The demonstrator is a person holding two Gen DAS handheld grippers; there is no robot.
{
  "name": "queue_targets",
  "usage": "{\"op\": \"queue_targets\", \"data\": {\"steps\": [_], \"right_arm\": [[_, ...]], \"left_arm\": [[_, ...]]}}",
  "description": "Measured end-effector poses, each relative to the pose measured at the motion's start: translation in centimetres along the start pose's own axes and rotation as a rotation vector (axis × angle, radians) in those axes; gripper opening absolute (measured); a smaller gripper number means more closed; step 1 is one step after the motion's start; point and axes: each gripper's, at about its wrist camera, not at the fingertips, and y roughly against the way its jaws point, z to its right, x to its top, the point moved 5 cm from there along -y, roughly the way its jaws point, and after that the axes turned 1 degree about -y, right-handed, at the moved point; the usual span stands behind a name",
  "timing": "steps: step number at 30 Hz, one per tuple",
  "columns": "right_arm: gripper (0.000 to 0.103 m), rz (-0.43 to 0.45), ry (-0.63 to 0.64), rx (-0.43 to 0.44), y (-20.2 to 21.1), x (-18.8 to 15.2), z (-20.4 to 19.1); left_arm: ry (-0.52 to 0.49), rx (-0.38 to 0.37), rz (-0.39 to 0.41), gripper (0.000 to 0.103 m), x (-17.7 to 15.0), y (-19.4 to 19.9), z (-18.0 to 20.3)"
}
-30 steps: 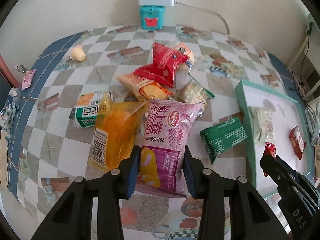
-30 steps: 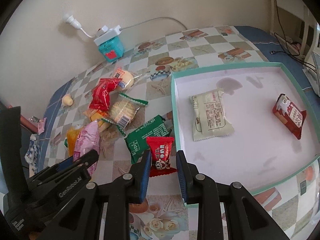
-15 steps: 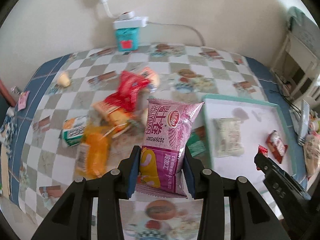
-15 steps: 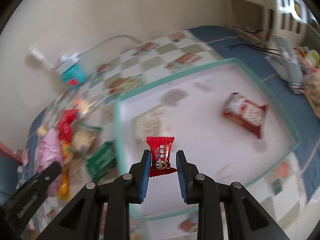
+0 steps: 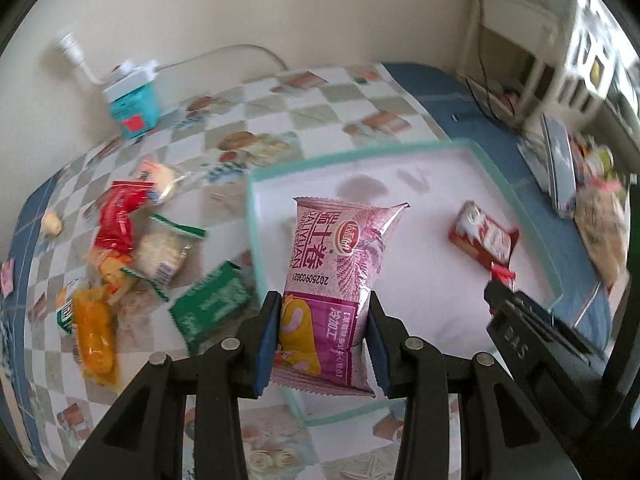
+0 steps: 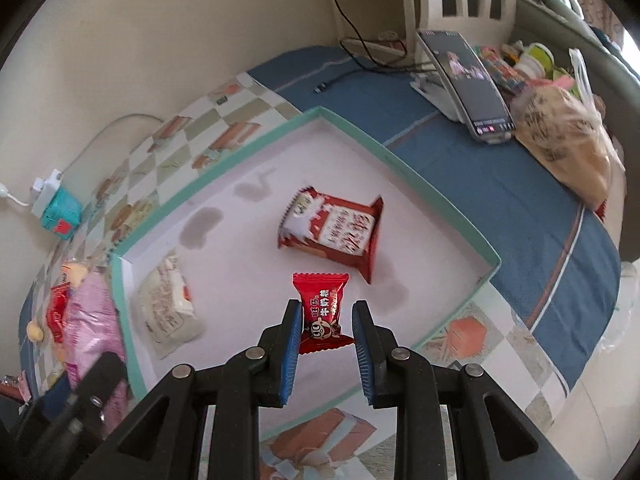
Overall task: Organize snacks
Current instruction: 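Carry the red candy and pink cake bag into the tray and release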
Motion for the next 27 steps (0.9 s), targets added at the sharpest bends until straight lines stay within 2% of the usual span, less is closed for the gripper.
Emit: {"op": "queue_targets", "data": {"steps": [2,8,10,11,12,16,19,20,21,23,27], "right_arm": [[0.028,-0.008,-0.008,-0.006,-0.2,-0.3,0.3],[0.028,-0.014,-0.019,-0.030,-0.4,-0.4,0.7],[0.028,-0.017,-0.017,-0.035,-0.5,-0.5,0.7],[0.028,-0.018,-0.015,-0.036,-0.5,-0.5,0.6],[0.029,-0.019,-0.013,-0.035,-0.5,-0.5,0.6],[0.030,-0.024,-0.005,-0.046,-0.6,-0.6,0.5],[0.048,-0.039,0.009,-0.059,-1.0,-0.9,0.4],[0.057,-0.041,0.017,-0.063,-1.1,-1.0,0.2],[0.061,-0.039,0.027,-0.066,-1.0,-1.0,0.0],[0.062,-0.033,0.052,-0.071,-1.0,-1.2,-0.5],[0.074,-0.025,0.119,-0.074,-0.9,-1.9,-2.1]], "left_arm": [[-0.020,0.005,-0.007,0.042,-0.2,-0.5,0.4],[0.008,-0.025,-0.027,0.044,-0.6,-1.5,-0.1],[0.015,-0.042,-0.029,0.050,-0.6,-1.6,-0.2],[0.019,-0.051,-0.029,0.059,-0.7,-1.6,-0.2],[0.024,-0.062,-0.029,0.064,-0.7,-1.6,-0.2],[0.051,-0.059,-0.021,0.065,-0.6,-1.2,-1.1],[0.118,-0.035,-0.022,0.066,-0.7,-1.1,-3.3],[0.142,-0.025,-0.022,0.075,-0.7,-1.1,-4.0],[0.181,-0.003,-0.024,0.088,-0.8,-1.1,-5.3],[0.240,0.039,-0.024,0.089,-1.1,-1.1,-7.2],[0.401,0.133,-0.043,0.089,-2.2,-1.2,-12.2]]}}
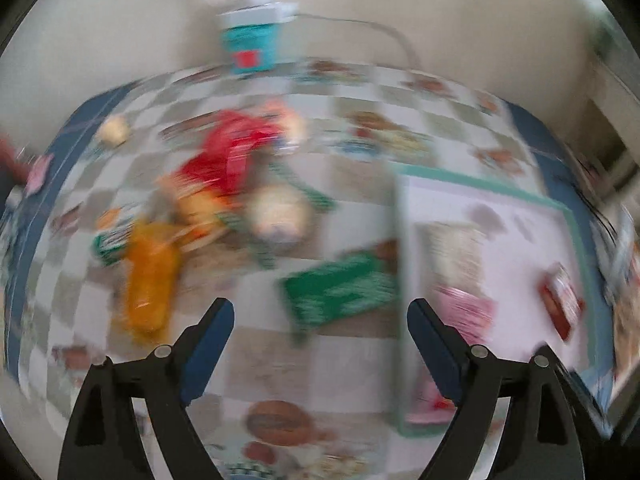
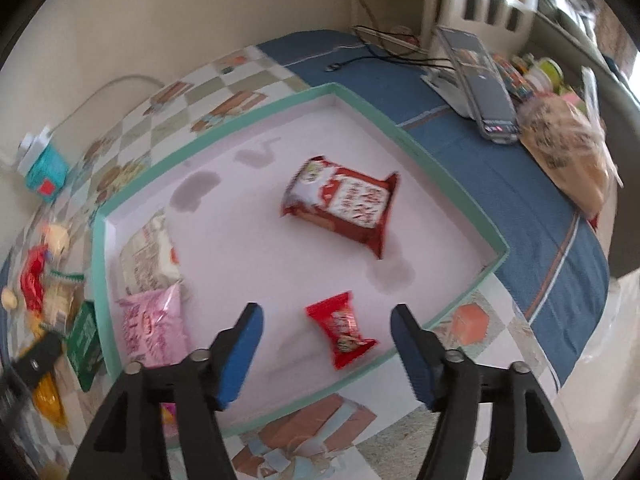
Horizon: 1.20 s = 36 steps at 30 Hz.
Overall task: Organize snacks
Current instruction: 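Carry the red candy and pink cake bag into the tray and release, then move both tools back over the remaining snack pile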
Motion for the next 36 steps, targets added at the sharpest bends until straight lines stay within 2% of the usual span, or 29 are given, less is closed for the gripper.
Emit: {"op": "queue_targets", "data": {"steps": [2,5,8,12,19,26,36], "right_arm": [[0.078,0.010,0.038,-0.001,0.2,-0.3,-1.0],[0.087,0.031,0.089,0.007,0.5,-0.6,-2.5],[0.091,0.047,0.123,0.017,0.8,-0.9,-3.6],[0.103,0.054,0.150,0.029,0.9,-1.5,-4.6],[0.103,0.048,0.182,0.038,0.9,-2.2,-5.8],[0.103,0.053,0.203,0.048,1.7,-2.5,-7.6],[0.103,0.076,0.305,0.122,3.2,-2.5,-13.7]], "left_arm": [[0.061,0.036,-0.005,0.090,0.2,-0.3,-2.1],[0.167,0.073,-0.009,0.098,0.2,-0.6,-5.5],[0.272,0.094,0.000,0.098,0.2,-0.4,-8.5],[0.375,0.139,0.025,0.099,0.2,0.0,-11.8],[0.461,0.150,0.036,0.099,0.2,0.3,-14.8],[0.544,0.117,0.045,0.099,0.1,0.6,-17.4],[0.674,0.090,0.035,0.099,-0.6,0.0,-22.1]]}}
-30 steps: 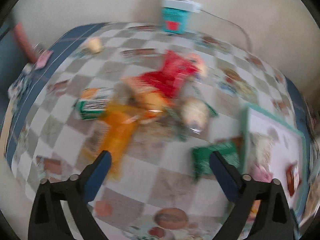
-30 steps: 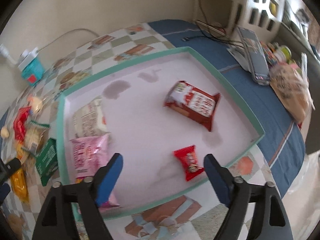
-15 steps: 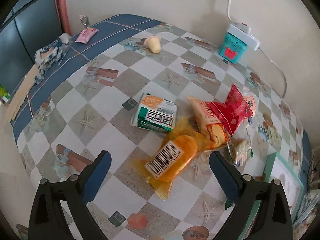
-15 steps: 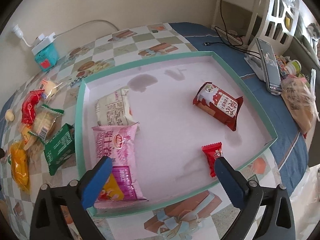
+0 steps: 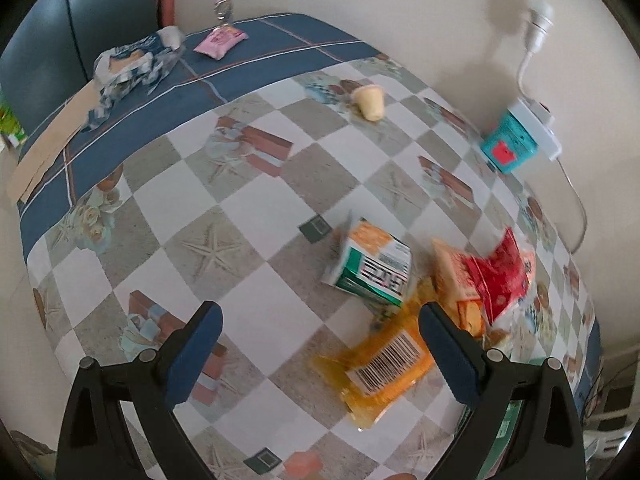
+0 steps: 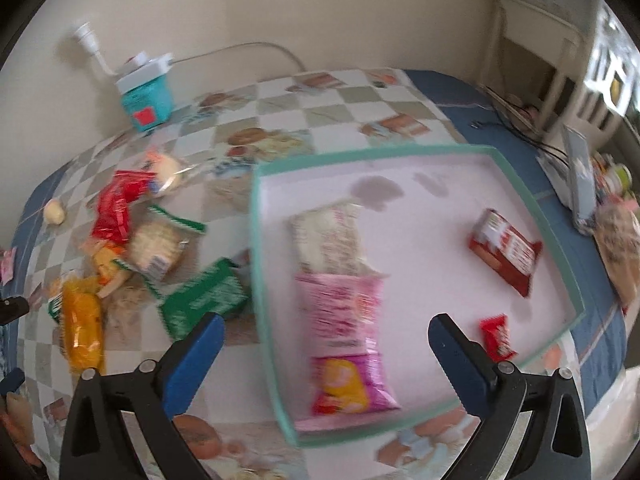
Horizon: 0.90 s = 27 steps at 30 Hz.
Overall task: Organize snacks
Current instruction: 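Move both tools back over the remaining snack pile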
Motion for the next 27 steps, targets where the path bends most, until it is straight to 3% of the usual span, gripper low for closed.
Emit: {"op": "queue_targets", "data": {"steps": [11,20,25,27], "right_arm": [[0.103,-0.041,0.122,0.064,-2.0,1.4,-6.3],[0.103,-0.091,0.182,0.124,-4.2,1.4,-7.9],[0.102,-0.060,0.240,0.155,-4.2,1.0,-8.8],[0.097,-0.051,0.259,0.169,-4.0,0.9,-9.2]], "left_arm": [[0.009,-0.005,-0.029,0.099,0.8,-1.2,-1.1],[-0.157,-0.029,-0.081,0.099,-0.6,-1.9,2.5],[-0.238,-0.020,-0.093,0.099,-1.7,-2.2,4.3],[-0.270,-0.013,-0.099,0.099,-2.2,-2.5,4.9]]}}
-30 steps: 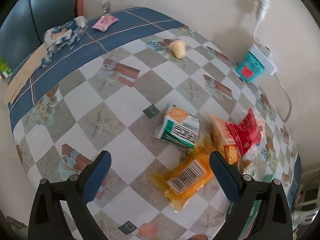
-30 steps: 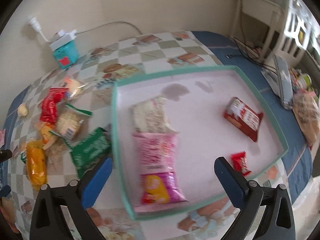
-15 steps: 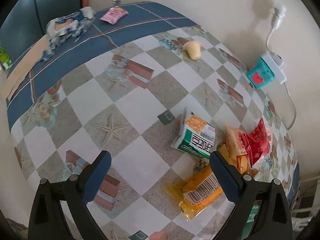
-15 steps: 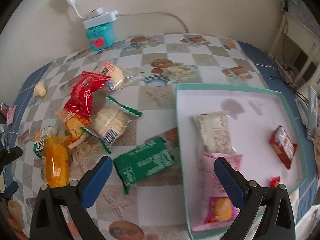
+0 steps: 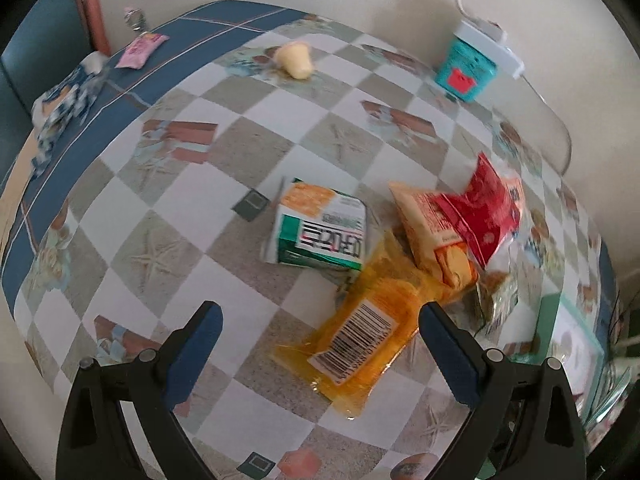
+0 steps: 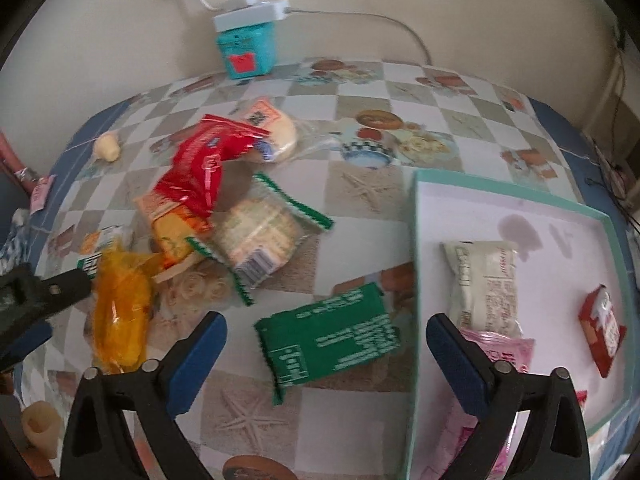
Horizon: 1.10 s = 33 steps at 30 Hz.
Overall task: Organize snacks
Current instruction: 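Move both tools back over the remaining snack pile, then grasp the green biscuit pack with the right gripper while the left gripper grasps the orange bread bag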
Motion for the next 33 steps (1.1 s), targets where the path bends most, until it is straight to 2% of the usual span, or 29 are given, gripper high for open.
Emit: {"op": "queue_targets", "data": {"steps": [5,16,21,26,33], "right_arm": [[0.092,-0.001,0.045,0.002,-0.6,-0.2,-0.5],[0.087,-0.039,0.050,0.015,-1.3,-0.8,-0.4],[0.085,-0.056,0.048,0.072,-0.9,-1.2,-1.0],[0.083,-0.065,0.049,0.035,-1.5,-1.3,-1.0],[0.077,-0.066,0.039,0.018,-2.0,-1.3,-0.6]], "left_arm": [[-0.045,0.011,-0.039,0.098,-0.7,-1.0,0.9],[-0.072,0.038,-0.041,0.098,-0.9,-1.2,1.1],[-0.077,0.037,-0.045,0.098,-0.9,-1.3,1.3],[-0.090,0.043,-0.045,0.093,-1.0,-1.4,1.6],[-0.115,0.056,-0.058,0.091,-1.3,-2.0,2.2]]}}
